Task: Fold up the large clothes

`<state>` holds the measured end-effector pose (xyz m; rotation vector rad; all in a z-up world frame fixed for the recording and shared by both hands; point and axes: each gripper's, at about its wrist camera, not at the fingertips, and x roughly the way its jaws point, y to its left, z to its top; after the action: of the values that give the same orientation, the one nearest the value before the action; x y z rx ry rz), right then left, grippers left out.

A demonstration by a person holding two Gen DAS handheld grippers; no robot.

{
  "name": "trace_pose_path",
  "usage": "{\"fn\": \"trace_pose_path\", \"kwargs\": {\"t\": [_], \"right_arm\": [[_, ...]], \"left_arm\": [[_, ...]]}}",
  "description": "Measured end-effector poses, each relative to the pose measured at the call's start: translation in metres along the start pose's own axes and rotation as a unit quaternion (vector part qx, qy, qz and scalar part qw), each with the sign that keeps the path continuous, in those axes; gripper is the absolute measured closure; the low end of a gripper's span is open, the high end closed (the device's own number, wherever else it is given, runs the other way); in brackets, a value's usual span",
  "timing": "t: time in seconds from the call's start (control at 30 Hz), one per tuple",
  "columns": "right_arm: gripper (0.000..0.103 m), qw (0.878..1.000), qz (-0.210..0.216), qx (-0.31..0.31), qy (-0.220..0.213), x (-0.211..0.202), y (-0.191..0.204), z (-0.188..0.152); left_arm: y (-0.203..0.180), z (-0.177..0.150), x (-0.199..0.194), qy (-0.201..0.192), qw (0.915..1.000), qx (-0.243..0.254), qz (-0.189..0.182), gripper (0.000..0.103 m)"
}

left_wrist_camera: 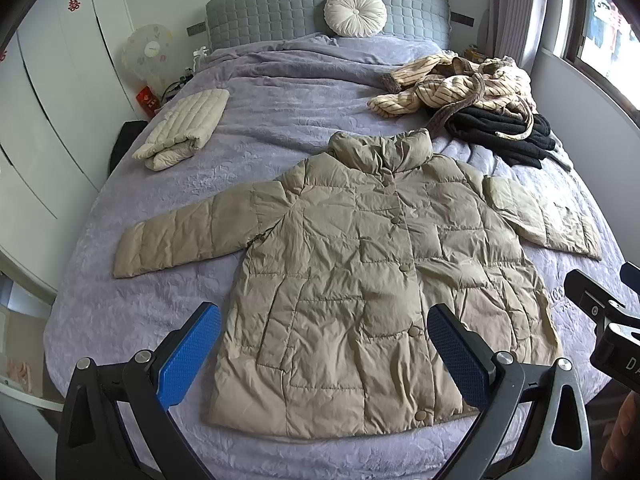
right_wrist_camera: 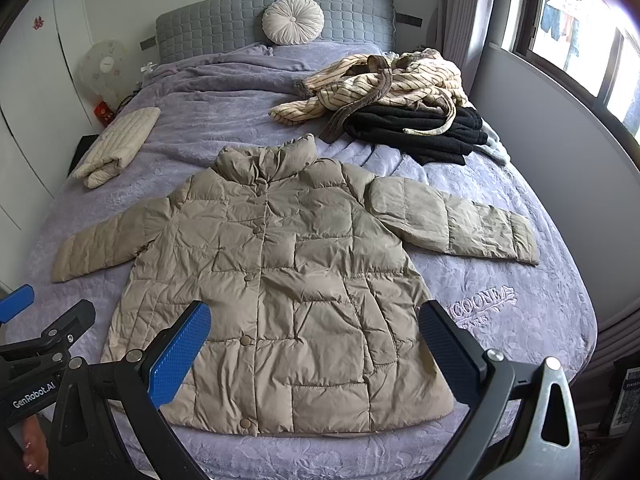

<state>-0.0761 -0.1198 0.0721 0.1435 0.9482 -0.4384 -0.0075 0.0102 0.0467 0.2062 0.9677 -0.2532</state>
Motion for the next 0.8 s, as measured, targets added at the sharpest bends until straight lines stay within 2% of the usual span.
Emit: {"fn": "trace_pose_path", "kwargs": {"t": [0.8], "right_arm": [[0.0,1.0,0.001,-0.001,0.0,0.0011,-0.0007,-0.0003]], "left_arm": [[0.001,-0.002,0.0002,0.002,1.0,-0.002,-0.003,0.0]]}}
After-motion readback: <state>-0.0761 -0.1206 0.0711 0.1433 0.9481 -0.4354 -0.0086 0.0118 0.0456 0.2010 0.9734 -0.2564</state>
